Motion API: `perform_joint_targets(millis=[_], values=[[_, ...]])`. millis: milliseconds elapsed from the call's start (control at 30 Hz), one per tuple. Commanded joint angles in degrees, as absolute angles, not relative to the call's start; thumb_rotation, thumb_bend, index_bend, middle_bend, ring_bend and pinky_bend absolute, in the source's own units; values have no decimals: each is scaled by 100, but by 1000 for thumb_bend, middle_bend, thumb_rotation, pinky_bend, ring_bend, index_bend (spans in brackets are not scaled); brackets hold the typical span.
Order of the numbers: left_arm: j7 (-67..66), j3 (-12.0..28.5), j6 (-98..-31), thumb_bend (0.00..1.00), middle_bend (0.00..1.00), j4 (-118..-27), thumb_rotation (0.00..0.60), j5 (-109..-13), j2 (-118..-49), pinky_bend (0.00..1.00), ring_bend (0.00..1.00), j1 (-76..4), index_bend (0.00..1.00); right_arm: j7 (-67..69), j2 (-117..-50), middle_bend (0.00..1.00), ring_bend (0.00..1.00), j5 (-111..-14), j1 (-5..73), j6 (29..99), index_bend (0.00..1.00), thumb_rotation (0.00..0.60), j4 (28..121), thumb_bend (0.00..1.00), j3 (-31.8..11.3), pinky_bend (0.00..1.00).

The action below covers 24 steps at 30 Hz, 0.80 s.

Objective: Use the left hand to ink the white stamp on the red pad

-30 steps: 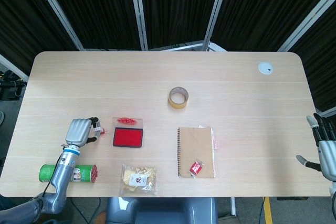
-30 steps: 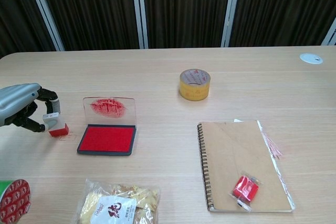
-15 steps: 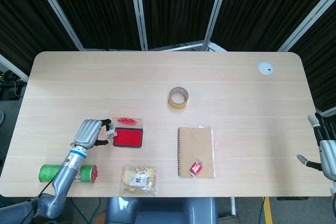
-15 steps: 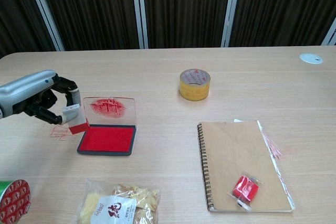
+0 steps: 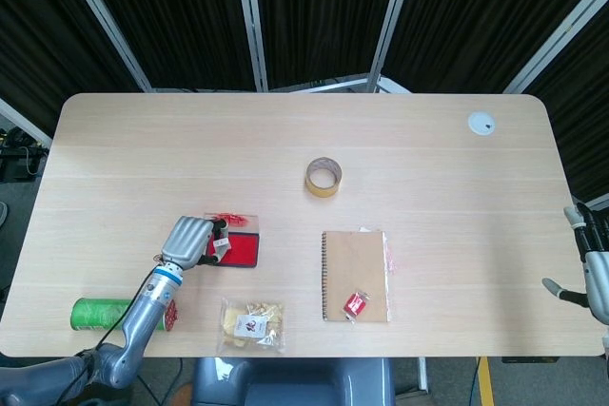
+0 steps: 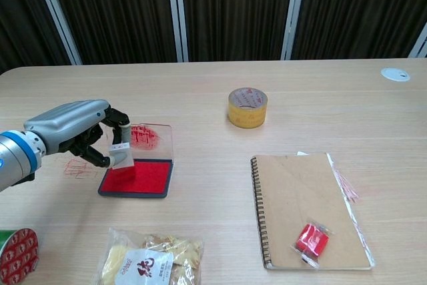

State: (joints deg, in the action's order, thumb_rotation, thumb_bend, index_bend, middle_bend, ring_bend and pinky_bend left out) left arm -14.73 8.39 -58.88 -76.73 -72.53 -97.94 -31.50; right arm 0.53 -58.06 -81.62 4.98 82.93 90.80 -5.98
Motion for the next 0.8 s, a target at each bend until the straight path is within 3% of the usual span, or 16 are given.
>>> perform_joint_targets(millis=[33,800], values=[[-1507,869,-5879,351,573,-7528,600,-7197,-9929,904,886,-3207,590,65,-5806,0,0,-8144,502,8282,0,600,9068,0,-606,0],[-1259,712,-5807,351,583,-6872,600,-7215,-10377,904,886,-3257,605,121,-5814,0,0,-8069,518,8220,0,600,9005,0,-627,0]])
